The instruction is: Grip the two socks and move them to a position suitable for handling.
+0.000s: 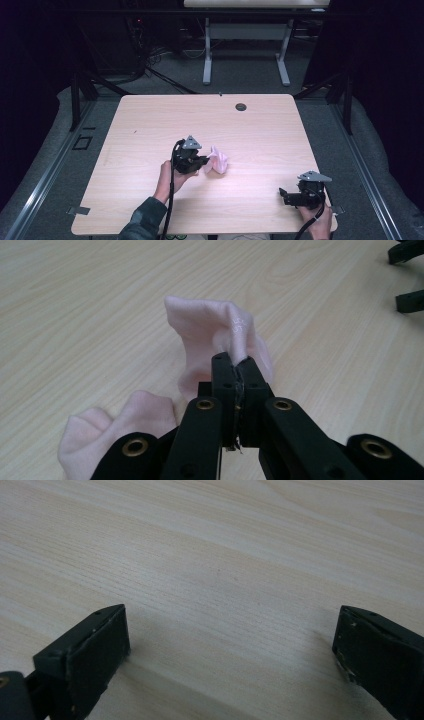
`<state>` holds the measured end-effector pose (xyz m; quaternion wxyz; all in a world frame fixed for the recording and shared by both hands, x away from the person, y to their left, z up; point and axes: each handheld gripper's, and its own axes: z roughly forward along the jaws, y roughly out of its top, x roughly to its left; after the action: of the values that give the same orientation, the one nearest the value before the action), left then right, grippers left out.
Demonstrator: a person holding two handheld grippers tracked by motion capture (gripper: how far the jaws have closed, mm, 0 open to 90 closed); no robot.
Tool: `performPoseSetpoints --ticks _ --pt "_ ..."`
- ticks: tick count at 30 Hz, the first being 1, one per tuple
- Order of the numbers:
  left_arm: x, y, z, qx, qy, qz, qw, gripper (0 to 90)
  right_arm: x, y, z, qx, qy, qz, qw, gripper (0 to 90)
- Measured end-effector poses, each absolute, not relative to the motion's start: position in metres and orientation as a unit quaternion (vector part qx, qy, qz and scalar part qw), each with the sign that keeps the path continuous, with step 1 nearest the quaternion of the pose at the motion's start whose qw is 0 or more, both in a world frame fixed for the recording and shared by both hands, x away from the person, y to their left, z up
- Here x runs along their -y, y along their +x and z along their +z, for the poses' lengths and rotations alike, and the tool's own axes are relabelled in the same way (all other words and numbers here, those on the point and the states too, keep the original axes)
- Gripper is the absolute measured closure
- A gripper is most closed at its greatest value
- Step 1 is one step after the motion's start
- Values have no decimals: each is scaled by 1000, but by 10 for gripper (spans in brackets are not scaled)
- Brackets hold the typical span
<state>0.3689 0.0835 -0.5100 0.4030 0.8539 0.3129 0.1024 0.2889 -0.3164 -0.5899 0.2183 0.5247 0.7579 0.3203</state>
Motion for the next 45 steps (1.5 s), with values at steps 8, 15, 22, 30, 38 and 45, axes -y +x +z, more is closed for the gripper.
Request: performPoseSetpoints --ticks 8,15,22,30,38,45 --pt "-88 335 -489 -301 852 106 416 892 316 289 -590 -757 526 320 219 12" --pt "-90 304 -484 -305 850 84 420 891 316 289 -590 -757 526 320 219 12" --pt "-87 281 -499 -315 853 60 411 891 316 289 -590 -757 526 320 219 13" --pt "-82 276 -531 -327 871 21 365 890 316 289 -590 -757 526 320 219 13" --pt "-88 275 -536 -337 869 13 362 660 316 289 -590 -757 526 320 219 13" --pt "-105 274 -518 -344 865 39 364 290 316 289 -590 -757 526 320 219 13"
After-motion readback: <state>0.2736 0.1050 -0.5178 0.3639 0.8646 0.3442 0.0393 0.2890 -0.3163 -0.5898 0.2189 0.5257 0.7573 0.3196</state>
